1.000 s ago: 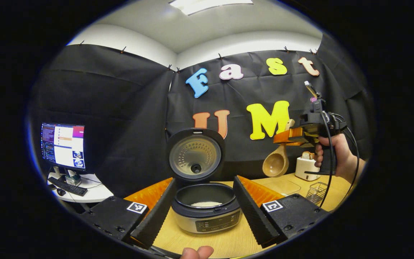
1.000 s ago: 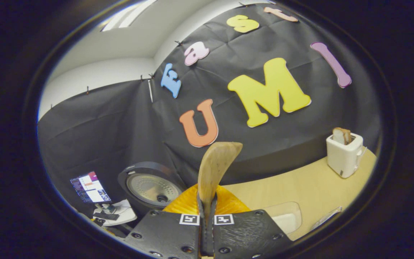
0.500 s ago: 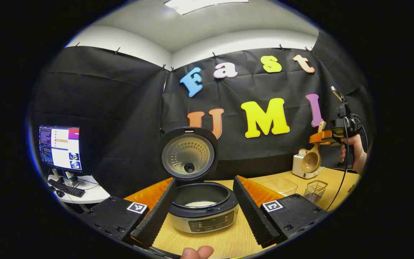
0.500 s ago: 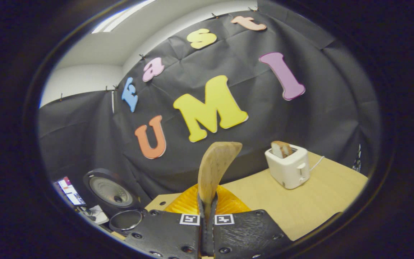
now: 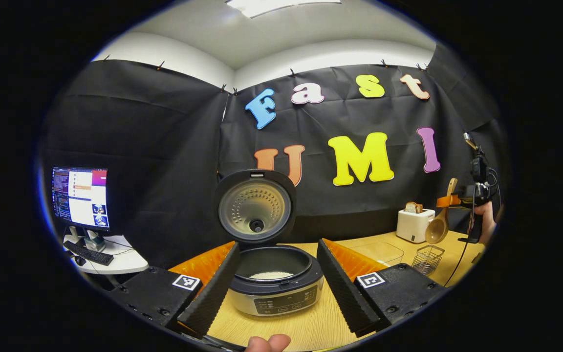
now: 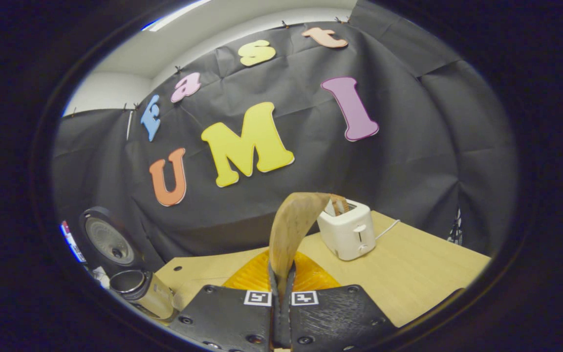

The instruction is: Close the left gripper, press the button to open the rice cooker; take a wooden spoon from the chopstick holder with the right hand, scoop a spoonful of rice and pour it into the rice cooker, then put the wooden spoon back into the chopstick holder.

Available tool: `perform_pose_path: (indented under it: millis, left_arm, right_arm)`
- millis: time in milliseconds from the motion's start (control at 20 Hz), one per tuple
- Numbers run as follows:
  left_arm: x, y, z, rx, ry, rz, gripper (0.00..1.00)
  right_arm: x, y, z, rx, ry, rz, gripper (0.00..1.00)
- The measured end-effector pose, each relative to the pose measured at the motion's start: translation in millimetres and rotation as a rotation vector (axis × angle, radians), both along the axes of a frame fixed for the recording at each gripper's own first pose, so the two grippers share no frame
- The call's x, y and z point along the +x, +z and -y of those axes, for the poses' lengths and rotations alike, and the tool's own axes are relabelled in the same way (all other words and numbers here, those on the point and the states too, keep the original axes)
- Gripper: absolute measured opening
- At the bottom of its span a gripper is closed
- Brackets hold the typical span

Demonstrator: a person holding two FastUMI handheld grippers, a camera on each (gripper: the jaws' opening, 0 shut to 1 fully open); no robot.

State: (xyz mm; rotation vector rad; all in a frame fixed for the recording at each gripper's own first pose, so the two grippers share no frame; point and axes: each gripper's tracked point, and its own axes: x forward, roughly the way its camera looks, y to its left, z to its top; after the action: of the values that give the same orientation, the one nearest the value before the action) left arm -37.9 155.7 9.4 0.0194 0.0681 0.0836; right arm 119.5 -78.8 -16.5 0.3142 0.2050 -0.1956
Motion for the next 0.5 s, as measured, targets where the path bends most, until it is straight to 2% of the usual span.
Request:
perform_pose_path:
  millis: [500]
  left_arm:
    - [-0.6, -0.1, -3.7, -0.003, 0.002, -0.001, 1.0]
  right_arm:
    - [-0.9, -57.9, -3.9, -0.036, -0.026, -0.054, 0.0]
